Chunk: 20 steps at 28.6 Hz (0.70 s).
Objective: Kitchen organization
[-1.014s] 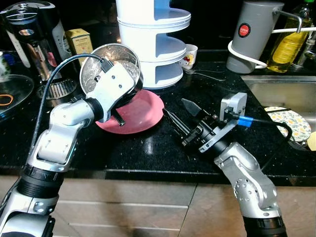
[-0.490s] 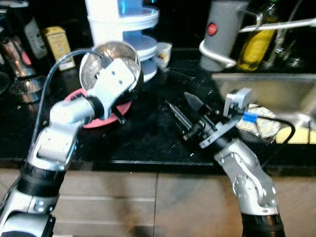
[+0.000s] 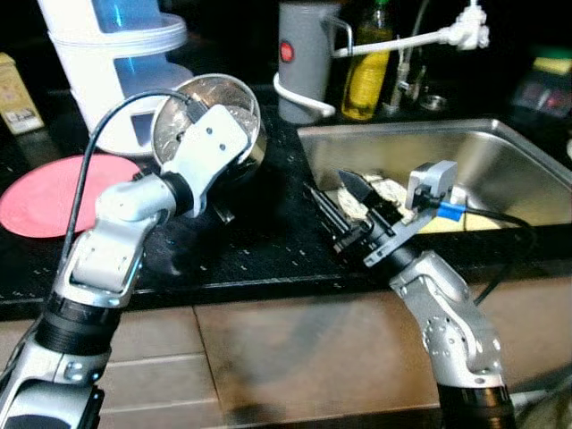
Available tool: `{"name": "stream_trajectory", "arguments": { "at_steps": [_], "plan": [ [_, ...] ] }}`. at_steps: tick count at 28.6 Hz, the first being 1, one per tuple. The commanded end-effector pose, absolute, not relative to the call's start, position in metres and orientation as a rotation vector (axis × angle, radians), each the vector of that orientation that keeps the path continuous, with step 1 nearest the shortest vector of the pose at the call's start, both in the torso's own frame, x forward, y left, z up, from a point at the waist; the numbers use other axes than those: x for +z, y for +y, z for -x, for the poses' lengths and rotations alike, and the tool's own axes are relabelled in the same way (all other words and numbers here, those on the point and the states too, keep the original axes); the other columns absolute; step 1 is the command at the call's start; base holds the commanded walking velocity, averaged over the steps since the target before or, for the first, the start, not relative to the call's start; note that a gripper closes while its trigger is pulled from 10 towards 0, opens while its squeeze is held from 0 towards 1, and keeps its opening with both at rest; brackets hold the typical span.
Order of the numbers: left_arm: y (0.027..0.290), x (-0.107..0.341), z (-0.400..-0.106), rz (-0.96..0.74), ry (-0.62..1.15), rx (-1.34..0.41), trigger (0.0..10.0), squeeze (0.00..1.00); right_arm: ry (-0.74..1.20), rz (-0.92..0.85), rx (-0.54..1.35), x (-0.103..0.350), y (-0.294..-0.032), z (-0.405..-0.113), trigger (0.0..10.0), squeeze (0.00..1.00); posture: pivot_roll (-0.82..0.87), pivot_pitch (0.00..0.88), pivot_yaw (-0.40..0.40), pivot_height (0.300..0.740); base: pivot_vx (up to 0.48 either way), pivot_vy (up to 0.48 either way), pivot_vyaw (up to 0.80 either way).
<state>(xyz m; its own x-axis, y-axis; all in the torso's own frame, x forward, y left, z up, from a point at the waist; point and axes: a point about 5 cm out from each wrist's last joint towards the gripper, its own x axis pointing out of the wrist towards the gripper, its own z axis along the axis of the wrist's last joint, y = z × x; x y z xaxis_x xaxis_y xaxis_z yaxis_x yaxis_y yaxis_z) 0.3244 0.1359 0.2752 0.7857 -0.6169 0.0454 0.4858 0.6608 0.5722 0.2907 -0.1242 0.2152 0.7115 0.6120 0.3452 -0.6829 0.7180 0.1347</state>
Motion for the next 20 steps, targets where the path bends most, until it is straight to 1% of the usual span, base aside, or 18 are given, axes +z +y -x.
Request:
{"name": "stream_trajectory", "arguments": {
  "at_steps": [1, 9, 12, 20],
  "plan": [
    [0.135, 0.2794, -0.3222, -0.574, -0.265, -0.634, 10.0, 0.0, -0.28, -0.254, 0.719, 0.2142, -0.1259, -0.2909, 10.0, 0.0, 0.03, 0.0, 0.009, 0.74, 0.0, -0.352, 0.0],
    [0.1332, 0.2784, -0.3225, -0.566, -0.265, -0.642, 10.0, 0.0, -0.275, -0.245, 0.719, 0.2132, -0.126, -0.2899, 10.0, 0.0, 0.03, 0.0, 0.008, 0.74, 0.0, -0.352, 0.0],
    [0.1319, 0.2766, -0.3226, -0.56, -0.253, -0.656, 10.0, 0.0, -0.272, -0.241, 0.72, 0.2128, -0.1257, -0.2894, 10.0, 0.0, 0.03, 0.0, 0.007, 0.74, 0.0, -0.24, 0.0],
    [0.133, 0.2768, -0.326, -0.552, -0.275, -0.621, 10.0, 0.0, -0.266, -0.236, 0.716, 0.2115, -0.1252, -0.2889, 10.0, 0.0, 0.03, 0.0, 0.01, 0.74, 0.0, 0.0, 0.0]
  ]
}}
